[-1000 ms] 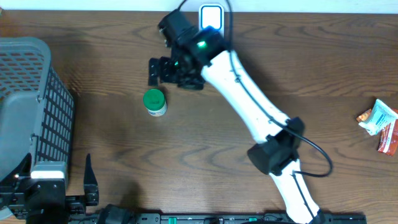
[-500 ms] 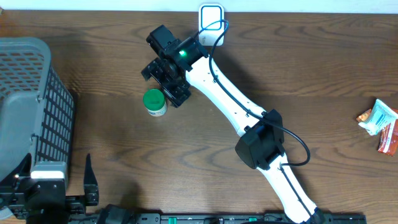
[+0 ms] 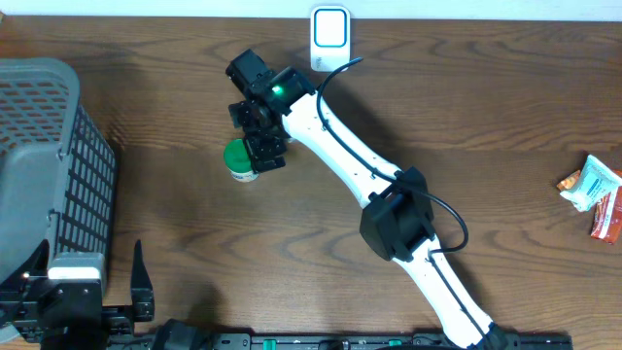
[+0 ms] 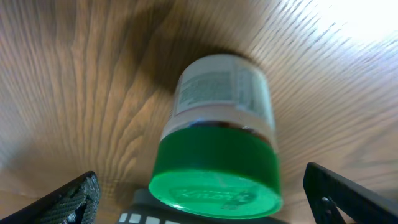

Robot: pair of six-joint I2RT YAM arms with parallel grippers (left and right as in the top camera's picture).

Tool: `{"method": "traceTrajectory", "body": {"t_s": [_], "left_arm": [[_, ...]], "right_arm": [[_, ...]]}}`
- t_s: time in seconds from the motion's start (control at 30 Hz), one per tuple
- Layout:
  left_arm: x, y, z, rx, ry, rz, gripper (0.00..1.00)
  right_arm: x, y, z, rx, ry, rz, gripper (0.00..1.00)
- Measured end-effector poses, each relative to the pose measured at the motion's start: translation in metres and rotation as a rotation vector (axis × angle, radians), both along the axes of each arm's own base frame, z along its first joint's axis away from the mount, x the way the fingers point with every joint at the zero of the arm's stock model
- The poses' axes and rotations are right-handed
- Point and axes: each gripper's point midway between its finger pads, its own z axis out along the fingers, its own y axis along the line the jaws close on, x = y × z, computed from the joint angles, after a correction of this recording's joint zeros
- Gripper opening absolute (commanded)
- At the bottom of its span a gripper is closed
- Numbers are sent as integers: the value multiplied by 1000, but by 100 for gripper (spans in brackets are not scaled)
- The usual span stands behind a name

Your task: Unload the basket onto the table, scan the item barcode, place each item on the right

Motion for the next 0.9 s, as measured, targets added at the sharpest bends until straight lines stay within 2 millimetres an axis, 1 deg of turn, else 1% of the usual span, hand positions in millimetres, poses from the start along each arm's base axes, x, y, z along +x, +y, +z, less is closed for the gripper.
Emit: {"method": "traceTrajectory", "body": {"t_s": [0.13, 0.2, 0.37, 0.5, 0.53, 0.63, 0.67, 0.83, 0.9], "left_arm": [[0, 0, 0, 0, 0, 0, 98], [0, 0, 0, 0, 0, 0, 98], [0, 0, 0, 0, 0, 0, 98], [0, 0, 0, 0, 0, 0, 98], [0, 0, 0, 0, 0, 0, 98], [0, 0, 0, 0, 0, 0, 98], [0, 0, 0, 0, 0, 0, 98], [0, 0, 0, 0, 0, 0, 98], [0, 0, 0, 0, 0, 0, 98]], "right_arm": [[-2, 12, -1, 10, -20, -9, 99], [-4, 15, -5, 0, -23, -10, 99], [-10, 18, -24, -26, 3, -6, 99], [-12, 17, -44, -51, 33, -11, 90], [-13, 16, -50, -59, 41, -12, 85], [-14, 14, -60, -76, 53, -12, 72], [-14, 13, -60, -78, 55, -14, 65], [-16, 13, -60, -79, 59, -7, 60], [-16, 13, -60, -77, 54, 14, 50]]}}
